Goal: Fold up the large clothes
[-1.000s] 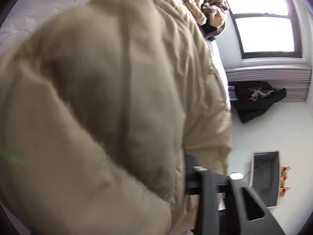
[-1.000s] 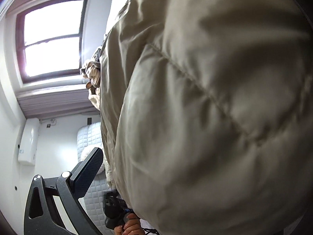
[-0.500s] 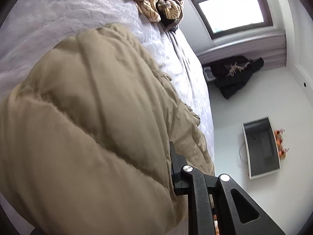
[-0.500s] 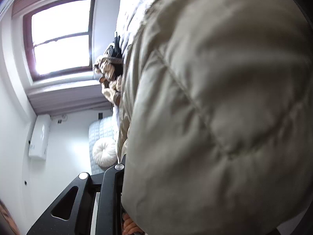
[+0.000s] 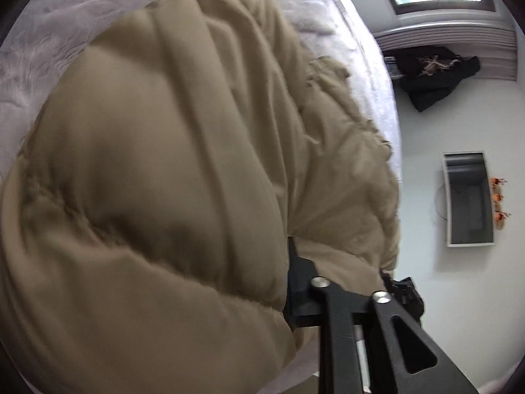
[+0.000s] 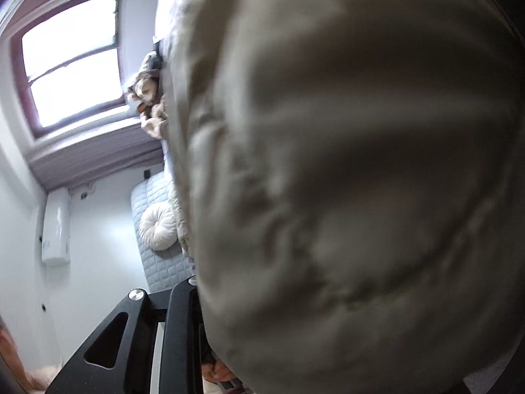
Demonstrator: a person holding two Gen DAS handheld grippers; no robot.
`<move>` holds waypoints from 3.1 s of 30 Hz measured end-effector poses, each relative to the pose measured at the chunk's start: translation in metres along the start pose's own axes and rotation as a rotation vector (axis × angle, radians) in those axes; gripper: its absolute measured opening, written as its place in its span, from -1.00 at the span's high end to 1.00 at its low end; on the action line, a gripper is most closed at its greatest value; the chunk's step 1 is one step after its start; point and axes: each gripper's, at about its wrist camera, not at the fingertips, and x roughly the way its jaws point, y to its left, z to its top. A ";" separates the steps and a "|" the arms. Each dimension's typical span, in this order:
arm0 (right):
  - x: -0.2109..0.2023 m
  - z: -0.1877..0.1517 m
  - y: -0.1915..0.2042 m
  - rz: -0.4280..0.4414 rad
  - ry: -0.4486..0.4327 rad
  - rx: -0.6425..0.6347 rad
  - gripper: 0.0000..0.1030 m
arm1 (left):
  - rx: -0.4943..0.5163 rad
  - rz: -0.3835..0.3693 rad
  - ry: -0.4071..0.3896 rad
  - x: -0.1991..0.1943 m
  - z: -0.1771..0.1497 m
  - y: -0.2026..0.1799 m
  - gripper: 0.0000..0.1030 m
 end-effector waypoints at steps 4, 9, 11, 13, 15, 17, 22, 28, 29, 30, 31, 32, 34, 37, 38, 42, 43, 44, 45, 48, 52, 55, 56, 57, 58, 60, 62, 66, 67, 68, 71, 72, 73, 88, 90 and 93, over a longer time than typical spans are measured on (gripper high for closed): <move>-0.001 -0.004 0.000 -0.083 -0.010 -0.004 0.13 | -0.012 0.129 -0.002 -0.006 0.000 0.005 -0.29; -0.014 -0.019 0.011 -0.196 -0.023 -0.002 -0.12 | 0.044 0.254 0.012 -0.024 -0.006 -0.007 -0.38; -0.019 -0.028 0.016 -0.248 -0.025 -0.008 -0.16 | 0.068 0.296 0.022 -0.031 -0.008 -0.018 -0.38; -0.022 -0.038 0.021 -0.287 -0.025 -0.005 -0.21 | 0.091 0.329 0.037 -0.038 -0.010 -0.025 -0.38; -0.017 -0.041 0.028 -0.316 -0.024 -0.001 -0.28 | 0.112 0.352 0.054 -0.043 -0.010 -0.033 -0.38; -0.013 -0.043 0.038 -0.360 -0.018 -0.012 -0.31 | 0.144 0.380 0.074 -0.046 -0.013 -0.034 -0.38; -0.017 -0.042 0.065 -0.463 0.021 -0.102 -0.35 | 0.217 0.407 0.103 -0.060 -0.017 -0.036 -0.38; -0.001 -0.059 0.084 -0.446 0.116 -0.168 -0.35 | 0.265 0.426 0.099 -0.069 -0.024 -0.046 -0.38; 0.005 -0.064 0.091 -0.450 0.137 -0.200 -0.35 | 0.272 0.428 0.097 -0.070 -0.025 -0.047 -0.38; 0.017 -0.067 0.101 -0.457 0.151 -0.232 -0.35 | 0.277 0.430 0.096 -0.072 -0.026 -0.049 -0.38; 0.034 -0.064 0.110 -0.464 0.160 -0.254 -0.35 | 0.286 0.433 0.096 -0.073 -0.026 -0.050 -0.38; 0.042 -0.067 0.118 -0.472 0.173 -0.287 -0.35 | 0.297 0.437 0.099 -0.074 -0.027 -0.052 -0.38; 0.060 -0.074 0.136 -0.488 0.193 -0.354 -0.35 | 0.317 0.457 0.106 -0.076 -0.027 -0.055 -0.38; 0.074 -0.083 0.154 -0.497 0.212 -0.433 -0.35 | 0.360 0.488 0.091 -0.081 -0.027 -0.060 -0.89; 0.080 -0.085 0.159 -0.499 0.217 -0.450 -0.35 | 0.368 0.488 0.079 -0.084 -0.027 -0.061 -0.98; 0.108 -0.090 0.175 -0.508 0.225 -0.473 -0.35 | 0.388 0.490 0.058 -0.089 -0.023 -0.066 -0.99; 0.109 -0.091 0.175 -0.512 0.225 -0.474 -0.35 | 0.387 0.489 0.056 -0.088 -0.021 -0.065 -0.99; 0.109 -0.090 0.173 -0.515 0.224 -0.475 -0.35 | 0.387 0.487 0.057 -0.087 -0.020 -0.065 -0.99; 0.110 -0.092 0.173 -0.525 0.222 -0.477 -0.36 | 0.388 0.486 0.057 -0.085 -0.019 -0.065 -0.99; 0.108 -0.093 0.173 -0.552 0.205 -0.490 -0.62 | 0.390 0.478 0.046 -0.082 -0.014 -0.064 -0.99; 0.105 -0.098 0.179 -0.589 0.148 -0.534 -0.62 | 0.376 0.478 0.029 -0.078 -0.001 -0.056 -0.99; 0.098 -0.104 0.184 -0.649 0.068 -0.595 -0.99 | 0.365 0.473 0.026 -0.075 0.010 -0.049 -0.99; 0.097 -0.106 0.186 -0.656 0.050 -0.614 -0.99 | 0.358 0.468 0.026 -0.075 0.015 -0.047 -0.99; 0.096 -0.107 0.187 -0.659 0.048 -0.622 -0.99 | 0.353 0.464 0.027 -0.075 0.018 -0.045 -0.99; 0.097 -0.108 0.188 -0.662 0.055 -0.628 -0.99 | 0.344 0.461 0.030 -0.075 0.022 -0.041 -0.99; 0.101 -0.109 0.189 -0.669 0.084 -0.630 -0.99 | 0.331 0.450 0.038 -0.074 0.027 -0.037 -0.99; 0.106 -0.107 0.187 -0.686 0.110 -0.622 -0.99 | 0.308 0.403 0.061 -0.072 0.034 -0.031 -0.99; 0.110 -0.099 0.182 -0.698 0.137 -0.588 -0.99 | 0.264 0.375 0.066 -0.069 0.043 -0.024 -0.98; 0.111 -0.097 0.180 -0.703 0.138 -0.586 -0.99 | 0.260 0.379 0.062 -0.069 0.044 -0.024 -0.98; 0.110 -0.097 0.179 -0.707 0.139 -0.581 -0.99 | 0.256 0.385 0.056 -0.068 0.046 -0.023 -0.98; 0.105 -0.092 0.178 -0.712 0.133 -0.568 -0.99 | 0.279 0.435 0.031 -0.064 0.052 -0.023 -0.99; 0.102 -0.090 0.179 -0.712 0.125 -0.567 -0.99 | 0.289 0.444 0.029 -0.063 0.054 -0.023 -0.99; 0.101 -0.089 0.179 -0.712 0.120 -0.565 -0.99 | 0.302 0.443 0.029 -0.061 0.060 -0.021 -0.99; 0.106 -0.083 0.166 -0.771 0.149 -0.547 -0.99 | 0.316 0.038 0.365 0.035 0.107 0.008 -0.98; 0.108 -0.083 0.166 -0.772 0.151 -0.551 -0.99 | 0.316 0.037 0.372 0.043 0.107 0.006 -0.98; 0.110 -0.081 0.168 -0.768 0.148 -0.557 -0.99 | 0.330 0.039 0.367 0.046 0.106 0.000 -0.85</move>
